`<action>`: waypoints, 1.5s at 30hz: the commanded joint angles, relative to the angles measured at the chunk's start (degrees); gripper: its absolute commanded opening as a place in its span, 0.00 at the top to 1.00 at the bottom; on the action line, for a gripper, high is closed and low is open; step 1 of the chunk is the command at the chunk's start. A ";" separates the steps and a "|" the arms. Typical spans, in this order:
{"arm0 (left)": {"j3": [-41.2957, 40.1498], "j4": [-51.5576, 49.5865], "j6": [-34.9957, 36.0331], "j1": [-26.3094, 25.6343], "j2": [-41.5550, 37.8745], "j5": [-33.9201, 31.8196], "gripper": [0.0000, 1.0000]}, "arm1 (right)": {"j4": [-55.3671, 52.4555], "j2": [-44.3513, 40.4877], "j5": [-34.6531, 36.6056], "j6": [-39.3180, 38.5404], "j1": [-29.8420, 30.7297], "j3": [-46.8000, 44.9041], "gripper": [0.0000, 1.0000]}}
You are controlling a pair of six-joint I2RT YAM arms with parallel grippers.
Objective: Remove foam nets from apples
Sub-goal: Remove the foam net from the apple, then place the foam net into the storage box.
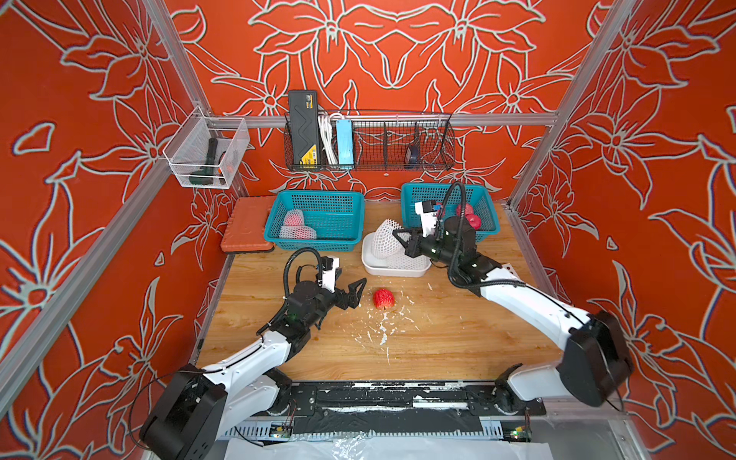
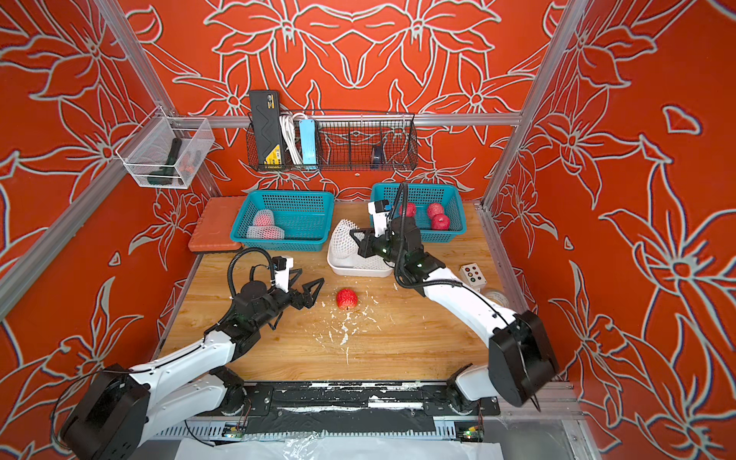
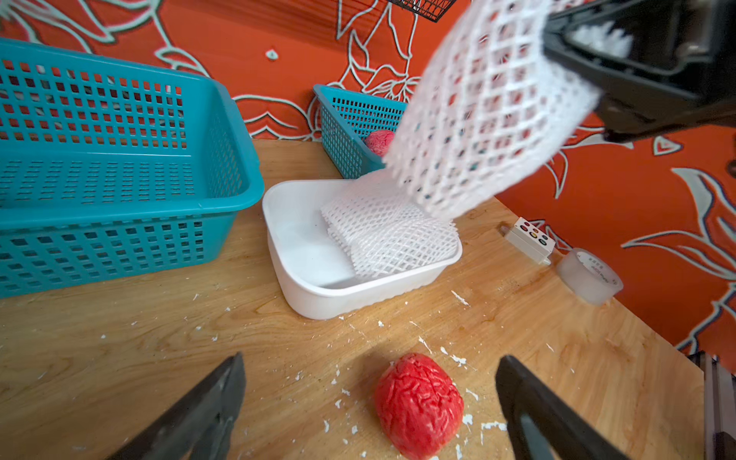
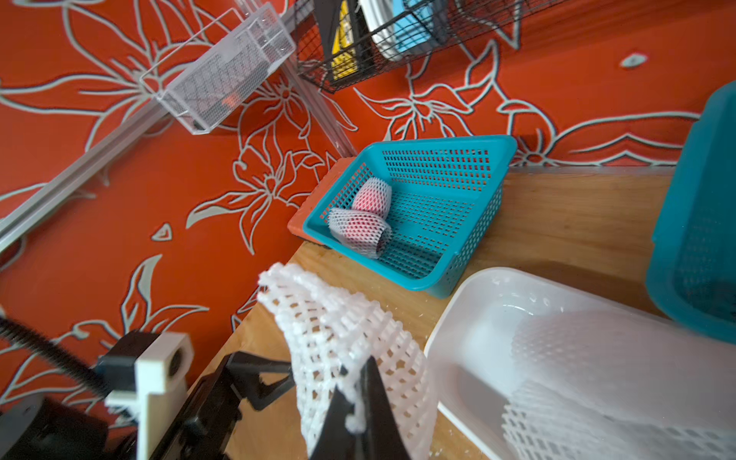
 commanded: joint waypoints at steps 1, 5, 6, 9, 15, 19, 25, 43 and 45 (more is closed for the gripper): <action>3.31 -2.10 1.41 0.25 2.35 1.84 0.05 | 1.20 6.64 -2.55 7.05 -2.32 2.70 1.00; 5.59 -2.46 2.16 0.15 5.78 2.09 0.07 | 8.87 17.68 -6.74 16.57 -4.78 6.90 1.00; 5.91 -1.95 2.11 0.16 6.57 2.03 0.07 | 9.45 20.37 -7.84 18.17 -4.92 8.81 1.00; 7.83 -1.87 2.65 0.10 8.51 1.93 0.09 | 9.16 25.08 -5.21 19.24 -4.98 10.69 1.00; 15.77 -7.86 4.39 0.16 13.84 1.73 0.13 | -1.13 26.71 6.97 12.92 -5.00 12.13 1.00; 22.79 -11.73 4.96 0.11 19.49 1.72 0.19 | -5.86 25.88 12.47 8.41 -4.96 11.82 0.99; 34.41 -17.95 7.36 -0.04 28.71 2.27 0.25 | -10.28 26.11 15.92 4.17 -4.87 11.85 0.86; 49.61 -24.39 11.54 -3.53 45.27 -2.40 0.49 | -7.66 16.91 13.84 1.57 -4.83 7.91 0.63; 50.34 -24.47 11.63 -3.53 45.74 -2.42 0.50 | -8.06 17.15 13.57 1.40 -4.90 8.17 0.63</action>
